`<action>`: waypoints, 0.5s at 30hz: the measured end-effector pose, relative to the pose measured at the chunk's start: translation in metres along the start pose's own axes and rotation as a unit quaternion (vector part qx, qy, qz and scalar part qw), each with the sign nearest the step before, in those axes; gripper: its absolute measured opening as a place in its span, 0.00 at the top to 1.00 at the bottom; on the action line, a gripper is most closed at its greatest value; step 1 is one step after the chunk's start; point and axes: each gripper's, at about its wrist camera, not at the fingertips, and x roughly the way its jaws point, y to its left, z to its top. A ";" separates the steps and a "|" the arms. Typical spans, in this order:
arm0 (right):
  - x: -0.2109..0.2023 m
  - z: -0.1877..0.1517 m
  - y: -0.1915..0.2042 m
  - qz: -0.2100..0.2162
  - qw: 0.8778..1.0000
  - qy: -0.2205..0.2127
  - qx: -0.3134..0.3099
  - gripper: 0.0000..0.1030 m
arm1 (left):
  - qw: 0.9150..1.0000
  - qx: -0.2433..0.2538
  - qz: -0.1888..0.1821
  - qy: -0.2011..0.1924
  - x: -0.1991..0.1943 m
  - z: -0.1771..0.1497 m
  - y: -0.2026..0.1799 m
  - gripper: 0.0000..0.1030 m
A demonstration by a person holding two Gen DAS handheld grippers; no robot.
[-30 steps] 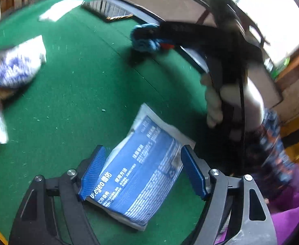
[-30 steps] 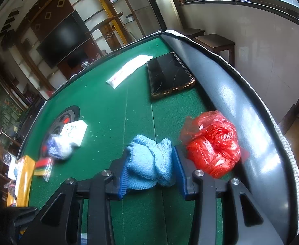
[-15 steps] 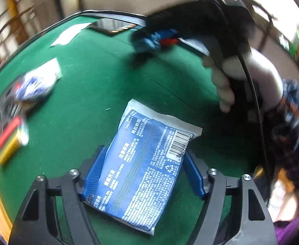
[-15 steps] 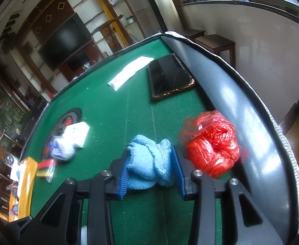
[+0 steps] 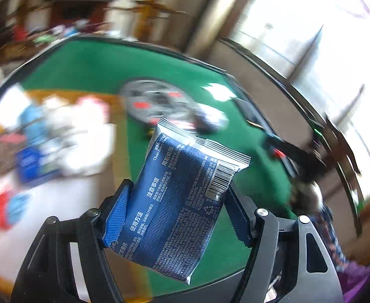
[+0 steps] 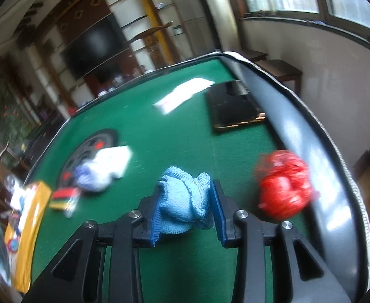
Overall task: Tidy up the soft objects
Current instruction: 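Carry the blue bag and knit cloth over the tray with both tools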
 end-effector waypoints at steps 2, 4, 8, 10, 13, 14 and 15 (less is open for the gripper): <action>-0.004 -0.005 0.028 0.022 1.000 0.008 -0.020 0.70 | 0.999 -0.046 0.027 -0.003 -0.008 -0.004 0.031 0.31; -0.006 -0.011 0.061 0.053 0.998 0.019 -0.040 0.70 | 0.996 -0.078 0.052 -0.001 -0.013 -0.010 0.056 0.31; -0.002 -0.024 0.135 0.113 0.989 0.050 -0.087 0.70 | 0.988 -0.131 0.087 0.016 0.003 -0.017 0.093 0.31; 0.001 -0.031 0.173 0.142 0.982 0.066 -0.110 0.70 | 0.986 -0.140 0.093 0.016 0.009 -0.020 0.100 0.31; 0.009 -0.045 0.223 0.177 0.970 0.090 -0.138 0.69 | 0.982 -0.162 0.092 0.017 0.014 -0.025 0.113 0.30; 0.013 -0.050 0.242 0.190 0.965 0.101 -0.148 0.69 | 0.981 -0.172 0.089 0.013 0.015 -0.024 0.117 0.29; 0.016 -0.056 0.254 0.198 0.962 0.108 -0.153 0.69 | 0.980 -0.179 0.088 0.009 0.015 -0.023 0.120 0.29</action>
